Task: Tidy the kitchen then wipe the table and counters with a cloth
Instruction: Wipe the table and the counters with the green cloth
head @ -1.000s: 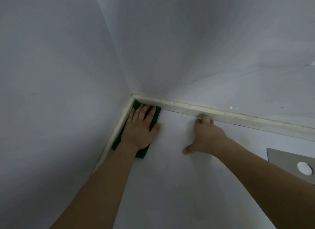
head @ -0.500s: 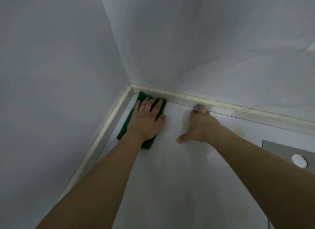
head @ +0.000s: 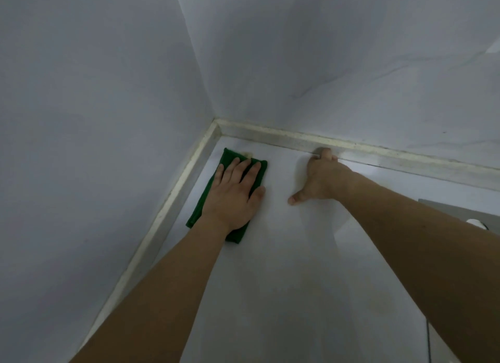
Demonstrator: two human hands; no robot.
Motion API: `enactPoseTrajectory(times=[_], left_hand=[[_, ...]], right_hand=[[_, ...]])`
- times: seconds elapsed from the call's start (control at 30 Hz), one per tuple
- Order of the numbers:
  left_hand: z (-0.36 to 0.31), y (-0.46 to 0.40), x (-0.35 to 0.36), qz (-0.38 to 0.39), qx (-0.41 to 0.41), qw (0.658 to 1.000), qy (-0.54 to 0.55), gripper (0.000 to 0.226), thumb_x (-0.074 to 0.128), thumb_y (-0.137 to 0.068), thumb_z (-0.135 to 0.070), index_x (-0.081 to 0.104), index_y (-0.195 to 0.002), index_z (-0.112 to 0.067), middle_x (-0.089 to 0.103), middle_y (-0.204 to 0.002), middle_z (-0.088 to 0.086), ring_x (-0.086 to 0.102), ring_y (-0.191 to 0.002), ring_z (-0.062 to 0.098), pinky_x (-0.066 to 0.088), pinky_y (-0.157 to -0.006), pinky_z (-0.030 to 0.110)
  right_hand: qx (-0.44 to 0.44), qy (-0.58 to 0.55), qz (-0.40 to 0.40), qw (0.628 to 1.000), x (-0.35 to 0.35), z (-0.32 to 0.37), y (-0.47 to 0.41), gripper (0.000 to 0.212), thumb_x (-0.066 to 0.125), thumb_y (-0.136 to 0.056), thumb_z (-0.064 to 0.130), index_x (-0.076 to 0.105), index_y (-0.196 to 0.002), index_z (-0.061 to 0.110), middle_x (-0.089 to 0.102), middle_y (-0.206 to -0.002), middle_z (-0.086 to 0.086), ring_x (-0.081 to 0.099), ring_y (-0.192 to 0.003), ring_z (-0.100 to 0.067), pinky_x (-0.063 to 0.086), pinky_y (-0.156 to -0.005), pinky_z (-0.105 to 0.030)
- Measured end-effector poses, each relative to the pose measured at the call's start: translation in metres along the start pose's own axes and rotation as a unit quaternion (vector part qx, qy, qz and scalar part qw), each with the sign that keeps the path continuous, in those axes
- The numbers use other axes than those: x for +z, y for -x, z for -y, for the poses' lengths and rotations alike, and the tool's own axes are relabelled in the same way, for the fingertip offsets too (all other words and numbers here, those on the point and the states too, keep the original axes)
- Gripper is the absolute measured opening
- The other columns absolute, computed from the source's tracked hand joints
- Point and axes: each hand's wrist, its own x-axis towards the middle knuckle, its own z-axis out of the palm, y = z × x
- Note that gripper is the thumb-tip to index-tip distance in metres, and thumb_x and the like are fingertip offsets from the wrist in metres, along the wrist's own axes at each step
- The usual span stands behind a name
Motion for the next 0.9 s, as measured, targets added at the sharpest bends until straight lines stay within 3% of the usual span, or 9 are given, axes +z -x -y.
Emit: enactPoseTrajectory(times=[0.2, 0.33, 0.43, 0.53, 0.63, 0.73, 0.9], left_hand=[[0.0, 0.046, 0.006, -0.011, 0.007, 1.0, -0.002, 0.072, 0.003, -0.09, -0.058, 0.012, -0.154, -0.027, 0.015, -0.16, -0.001, 0.0, -0.148, 0.017, -0.01, -0.12, 0.039], [0.001, 0.043, 0.007, -0.02, -0.001, 1.0, -0.011, 0.072, 0.002, -0.09, -0.059, 0.013, -0.154, -0.028, 0.015, -0.16, -0.002, 0.0, -0.148, 0.015, -0.01, -0.12, 0.038], [0.001, 0.043, 0.007, -0.02, 0.0, 1.0, -0.016, 0.073, 0.001, -0.089, -0.059, 0.012, -0.155, -0.028, 0.014, -0.16, -0.002, 0.0, -0.148, 0.015, -0.01, -0.12, 0.037], [0.0, 0.044, 0.005, -0.02, -0.004, 1.0, -0.02, 0.074, 0.0, -0.088, -0.058, 0.012, -0.155, -0.028, 0.014, -0.161, -0.001, 0.001, -0.148, 0.016, -0.01, -0.12, 0.038], [-0.002, 0.044, 0.004, -0.012, -0.006, 1.0, -0.017, 0.075, -0.002, -0.087, -0.057, 0.01, -0.155, -0.028, 0.013, -0.161, -0.001, 0.0, -0.148, 0.015, -0.011, -0.119, 0.038], [-0.002, 0.044, 0.004, -0.013, -0.004, 1.0, -0.015, 0.068, 0.005, -0.092, -0.052, 0.008, -0.155, -0.027, 0.012, -0.161, 0.0, 0.0, -0.148, 0.016, -0.011, -0.12, 0.038], [0.0, 0.056, 0.007, -0.022, -0.003, 1.0, -0.008, 0.065, 0.009, -0.094, -0.048, 0.009, -0.155, -0.026, 0.012, -0.162, 0.0, 0.0, -0.149, 0.017, -0.009, -0.119, 0.038]], right_hand=[[0.001, 0.033, 0.022, 0.999, -0.001, 0.006, -0.005, 0.105, 0.076, -0.063, 0.065, 0.041, -0.137, -0.001, 0.019, -0.142, -0.015, 0.021, -0.136, -0.042, 0.039, -0.106, -0.043], [0.015, 0.038, 0.035, 0.999, -0.002, 0.008, -0.007, 0.111, 0.075, -0.065, 0.065, 0.033, -0.143, -0.001, 0.013, -0.147, -0.017, 0.014, -0.141, -0.043, 0.034, -0.11, -0.047], [0.005, 0.035, -0.038, 0.999, 0.007, 0.0, 0.013, 0.113, 0.069, -0.069, 0.068, 0.023, -0.148, 0.002, 0.005, -0.157, -0.016, 0.008, -0.145, -0.035, 0.025, -0.115, -0.046], [-0.068, 0.036, -0.113, 0.991, 0.028, 0.001, 0.054, 0.092, 0.06, -0.085, 0.057, 0.016, -0.151, 0.01, 0.003, -0.159, -0.011, 0.009, -0.146, -0.03, 0.019, -0.116, -0.04], [-0.111, 0.009, -0.096, 0.989, 0.051, 0.015, 0.084, 0.074, 0.054, -0.092, 0.048, 0.022, -0.15, 0.015, 0.017, -0.157, -0.007, 0.021, -0.142, -0.026, 0.026, -0.112, -0.038], [-0.084, -0.004, -0.05, 0.995, 0.063, 0.02, 0.088, 0.062, 0.058, -0.09, 0.047, 0.041, -0.139, 0.015, 0.028, -0.149, -0.007, 0.031, -0.134, -0.026, 0.036, -0.104, -0.04], [-0.06, 0.031, -0.031, 0.997, 0.061, 0.023, 0.083, 0.064, 0.061, -0.087, 0.051, 0.046, -0.139, 0.016, 0.031, -0.143, -0.008, 0.035, -0.129, -0.027, 0.042, -0.102, -0.043]])
